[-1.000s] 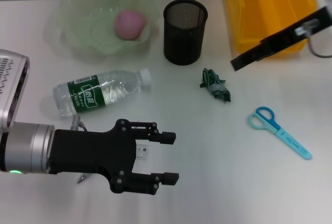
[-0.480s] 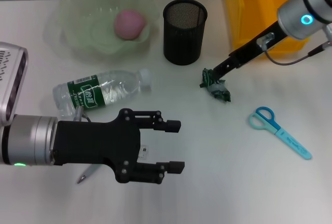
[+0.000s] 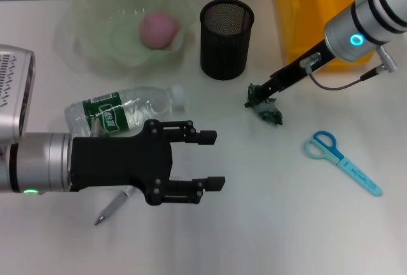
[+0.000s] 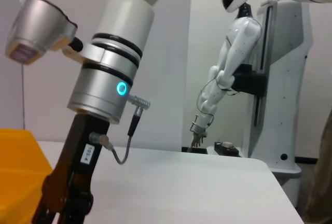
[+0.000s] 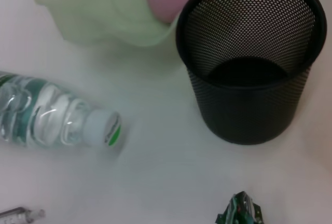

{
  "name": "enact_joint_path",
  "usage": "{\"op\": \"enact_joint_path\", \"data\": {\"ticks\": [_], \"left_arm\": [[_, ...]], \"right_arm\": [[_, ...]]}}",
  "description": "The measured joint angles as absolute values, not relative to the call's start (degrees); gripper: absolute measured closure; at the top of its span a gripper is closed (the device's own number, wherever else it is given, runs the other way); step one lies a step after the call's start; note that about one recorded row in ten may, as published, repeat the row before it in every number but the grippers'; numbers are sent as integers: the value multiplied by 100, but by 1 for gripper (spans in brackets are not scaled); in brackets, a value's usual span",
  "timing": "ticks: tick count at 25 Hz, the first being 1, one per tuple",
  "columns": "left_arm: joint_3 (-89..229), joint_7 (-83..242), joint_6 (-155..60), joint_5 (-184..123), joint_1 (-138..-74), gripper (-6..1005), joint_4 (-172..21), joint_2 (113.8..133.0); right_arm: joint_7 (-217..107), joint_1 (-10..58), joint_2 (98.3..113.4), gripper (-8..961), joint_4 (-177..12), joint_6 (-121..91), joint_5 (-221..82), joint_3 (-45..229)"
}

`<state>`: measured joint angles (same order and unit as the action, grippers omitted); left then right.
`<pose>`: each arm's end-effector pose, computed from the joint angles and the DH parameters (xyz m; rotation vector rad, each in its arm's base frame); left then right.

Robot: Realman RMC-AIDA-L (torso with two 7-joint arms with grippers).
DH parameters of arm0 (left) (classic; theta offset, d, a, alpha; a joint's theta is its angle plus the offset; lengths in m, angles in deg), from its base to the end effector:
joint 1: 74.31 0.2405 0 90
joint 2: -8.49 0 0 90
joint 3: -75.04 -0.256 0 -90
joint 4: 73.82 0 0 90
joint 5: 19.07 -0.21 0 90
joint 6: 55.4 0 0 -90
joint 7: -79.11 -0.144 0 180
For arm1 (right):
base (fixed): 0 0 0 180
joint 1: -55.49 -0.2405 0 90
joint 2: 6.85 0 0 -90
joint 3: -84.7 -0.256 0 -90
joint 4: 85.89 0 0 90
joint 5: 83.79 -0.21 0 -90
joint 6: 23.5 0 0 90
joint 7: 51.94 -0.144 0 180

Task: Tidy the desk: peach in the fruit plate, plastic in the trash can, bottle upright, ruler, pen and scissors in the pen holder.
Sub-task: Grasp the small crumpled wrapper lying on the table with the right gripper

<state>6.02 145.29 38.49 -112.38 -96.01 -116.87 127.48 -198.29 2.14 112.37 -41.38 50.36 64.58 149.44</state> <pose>-0.2282 0.2774 -0.0335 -2.9553 -0.1439 -0.8797 0.1704 0.4192 -0.0351 -2.5255 1.1671 -0.3035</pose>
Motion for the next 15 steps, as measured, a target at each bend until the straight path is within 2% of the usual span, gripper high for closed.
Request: {"op": "enact_joint_path", "data": {"ticks": [15], "left_arm": [[586,14519,3706,-11205,-9617,294,-11650,12749]], "right_arm": [[-19809,144,11269,134,-4681,4170,6079,15445]]}}
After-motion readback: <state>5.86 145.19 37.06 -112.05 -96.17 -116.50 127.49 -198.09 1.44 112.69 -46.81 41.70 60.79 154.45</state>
